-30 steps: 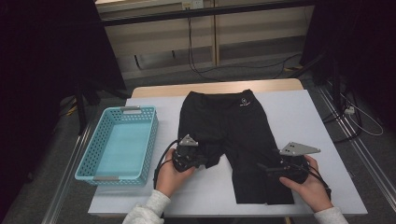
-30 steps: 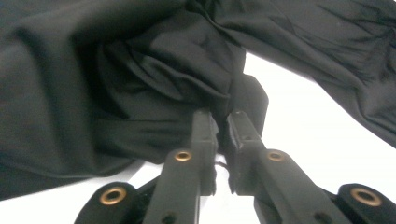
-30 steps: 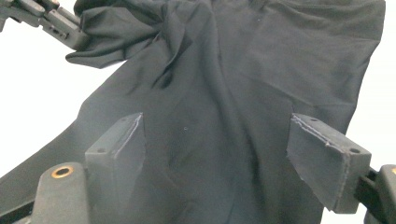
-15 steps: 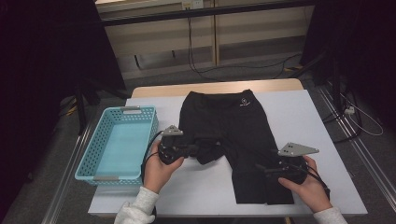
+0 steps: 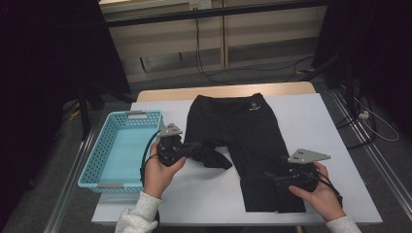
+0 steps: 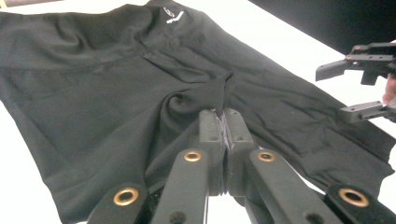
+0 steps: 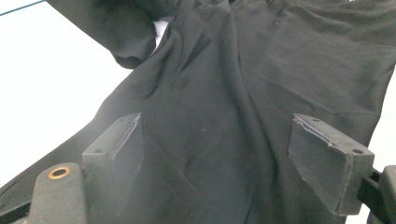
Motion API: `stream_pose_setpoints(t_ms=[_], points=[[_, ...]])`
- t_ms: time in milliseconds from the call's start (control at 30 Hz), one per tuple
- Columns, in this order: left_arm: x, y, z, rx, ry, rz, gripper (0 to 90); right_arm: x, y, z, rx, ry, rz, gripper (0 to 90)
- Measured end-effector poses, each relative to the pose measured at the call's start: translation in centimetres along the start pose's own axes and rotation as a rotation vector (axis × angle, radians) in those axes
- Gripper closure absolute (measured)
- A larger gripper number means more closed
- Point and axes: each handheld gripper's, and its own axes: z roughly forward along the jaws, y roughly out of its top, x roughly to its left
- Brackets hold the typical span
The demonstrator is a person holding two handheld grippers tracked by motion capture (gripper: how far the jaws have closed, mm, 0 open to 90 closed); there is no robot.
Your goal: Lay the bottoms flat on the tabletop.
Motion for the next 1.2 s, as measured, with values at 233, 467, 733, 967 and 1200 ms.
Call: stream_pose_setpoints(t_ms=[233, 467, 733, 967, 1200], points=[[-0.8, -1.8, 4.2, 0.063, -0.015, 0.009, 88.3, 0.5, 0.3, 0.4, 0.008, 0.018, -0.011, 20.1], [-1.1, -2.0, 4.8, 0.013, 0.036, 0.035, 55.2, 0.8, 0.7, 0.8, 0.001, 0.020, -0.023, 19.9], [-0.7, -1.3, 3.0, 0.009, 0.053, 0.037, 34.1, 2.1, 1.9, 1.7, -0.007, 0.051, -0.054, 19.8], [-0.2, -1.0, 1.6, 0.023, 0.080, 0.034, 25.9, 3.3, 3.9, 2.6, -0.037, 0.058, -0.094, 19.8], [-0.1, -1.2, 1.3, 0.032, 0.081, 0.030, 23.3, 4.6, 5.0, 4.0, -0.028, 0.070, -0.130, 20.1]])
